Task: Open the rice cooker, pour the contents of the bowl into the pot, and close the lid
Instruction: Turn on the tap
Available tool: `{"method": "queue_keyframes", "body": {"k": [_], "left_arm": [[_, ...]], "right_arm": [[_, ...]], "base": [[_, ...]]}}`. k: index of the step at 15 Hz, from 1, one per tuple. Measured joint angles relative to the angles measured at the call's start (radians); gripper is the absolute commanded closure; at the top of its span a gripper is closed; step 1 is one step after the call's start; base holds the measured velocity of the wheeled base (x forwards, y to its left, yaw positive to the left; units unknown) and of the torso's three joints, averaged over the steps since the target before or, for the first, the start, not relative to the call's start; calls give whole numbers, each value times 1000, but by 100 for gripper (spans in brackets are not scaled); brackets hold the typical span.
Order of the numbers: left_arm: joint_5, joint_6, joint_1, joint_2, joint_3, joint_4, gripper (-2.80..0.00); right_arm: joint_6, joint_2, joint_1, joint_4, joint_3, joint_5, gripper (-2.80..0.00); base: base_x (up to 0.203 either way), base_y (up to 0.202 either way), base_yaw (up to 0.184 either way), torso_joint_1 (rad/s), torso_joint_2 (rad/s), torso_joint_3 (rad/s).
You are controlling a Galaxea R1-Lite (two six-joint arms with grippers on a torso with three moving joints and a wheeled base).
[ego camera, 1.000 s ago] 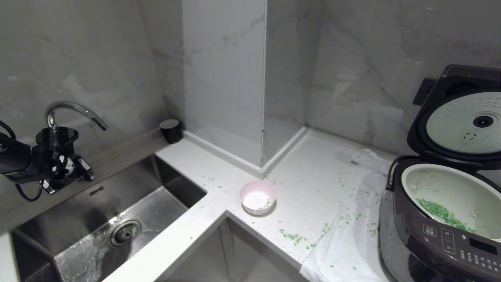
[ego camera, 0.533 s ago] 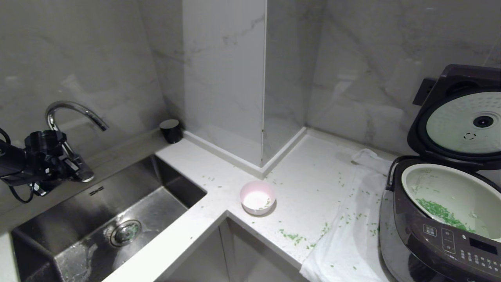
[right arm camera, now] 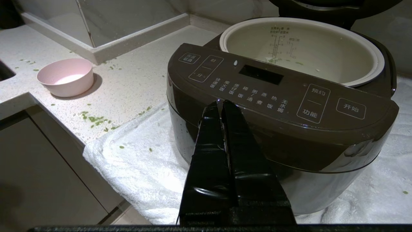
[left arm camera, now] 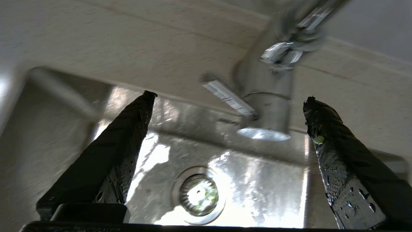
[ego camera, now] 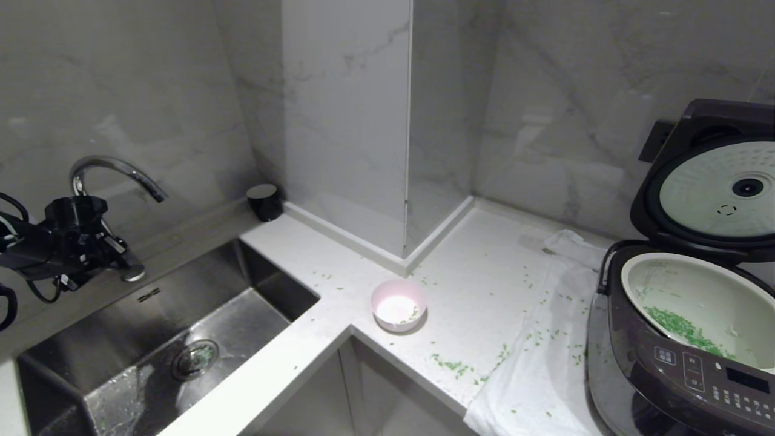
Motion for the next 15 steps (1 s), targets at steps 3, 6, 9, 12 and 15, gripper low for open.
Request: {"method": "queue_keyframes", "body": {"k": [3,6,9,12,15], "left_arm": [[1,0,6,27,-25,3,-280],[0,3,17,44,-31,3,-280],[0,3,30,53,-49,3,0],[11,0,36,67,-77,2,0],[10,0,41,73,-83,2,0]], "right_arm": [[0,0,0,0,0,0,0],[0,0,0,0,0,0,0],[0,0,0,0,0,0,0],[0,0,0,0,0,0,0],[0,0,0,0,0,0,0]], "base": [[0,0,0,0,0,0],[0,0,0,0,0,0],[0,0,0,0,0,0],[0,0,0,0,0,0],[0,0,0,0,0,0]]}}
